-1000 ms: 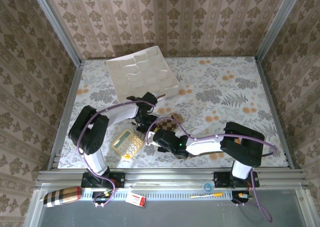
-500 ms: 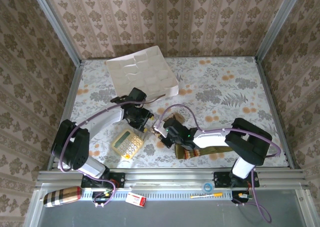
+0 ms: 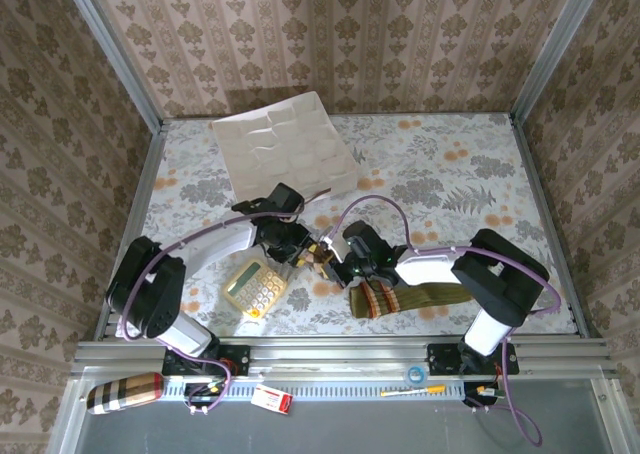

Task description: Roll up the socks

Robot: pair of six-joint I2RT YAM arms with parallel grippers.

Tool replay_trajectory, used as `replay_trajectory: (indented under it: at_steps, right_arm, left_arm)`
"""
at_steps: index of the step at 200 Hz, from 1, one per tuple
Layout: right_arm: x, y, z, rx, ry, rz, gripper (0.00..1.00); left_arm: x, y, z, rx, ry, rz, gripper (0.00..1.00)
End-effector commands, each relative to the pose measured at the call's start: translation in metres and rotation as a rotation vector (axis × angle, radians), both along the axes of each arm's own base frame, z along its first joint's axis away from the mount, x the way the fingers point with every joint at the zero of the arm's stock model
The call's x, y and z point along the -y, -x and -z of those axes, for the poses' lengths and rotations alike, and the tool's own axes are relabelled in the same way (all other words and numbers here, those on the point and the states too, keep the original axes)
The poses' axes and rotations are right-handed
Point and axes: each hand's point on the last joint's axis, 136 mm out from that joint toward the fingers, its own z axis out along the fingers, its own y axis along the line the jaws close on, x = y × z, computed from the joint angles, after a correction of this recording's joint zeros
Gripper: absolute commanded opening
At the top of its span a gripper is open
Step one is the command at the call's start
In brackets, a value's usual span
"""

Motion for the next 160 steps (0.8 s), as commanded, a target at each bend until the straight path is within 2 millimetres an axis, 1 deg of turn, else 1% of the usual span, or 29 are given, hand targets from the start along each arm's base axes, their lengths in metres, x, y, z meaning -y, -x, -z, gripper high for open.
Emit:
replay_trajectory:
  at_steps: [1,15,30,56,75,128,160]
  right_arm:
    - [0.072,0.05,0.085,-0.337,0.286,0.106,0.0]
    - [0.076,0.047,0.087,-0.371,0.279,0.143,0.0]
    - [0.079,0.044,0.087,-0.396,0.267,0.172,0.0]
    - [0.082,0.044,0.087,-0.427,0.254,0.198,0.0]
    - [0.085,0.045,0.09,-0.466,0.249,0.223,0.0]
    - [0.092,0.044,0.094,-0.563,0.224,0.291,0.0]
    - [0.099,0.038,0.096,-0.618,0.211,0.346,0.0]
  left_arm:
    - [0.004,0.002,0.008,-0.003,-0.013,0.058,0.33]
    - [0.004,0.002,0.011,-0.001,-0.02,0.069,0.33]
    - [0.004,-0.001,0.012,0.021,-0.031,0.087,0.37]
    - [0.005,-0.007,0.014,0.055,-0.039,0.117,0.41]
    - [0.011,-0.01,0.018,0.075,-0.026,0.134,0.44]
    - [0.025,-0.017,0.03,0.091,-0.009,0.171,0.45]
    - [0.029,-0.013,0.043,0.061,-0.034,0.202,0.45]
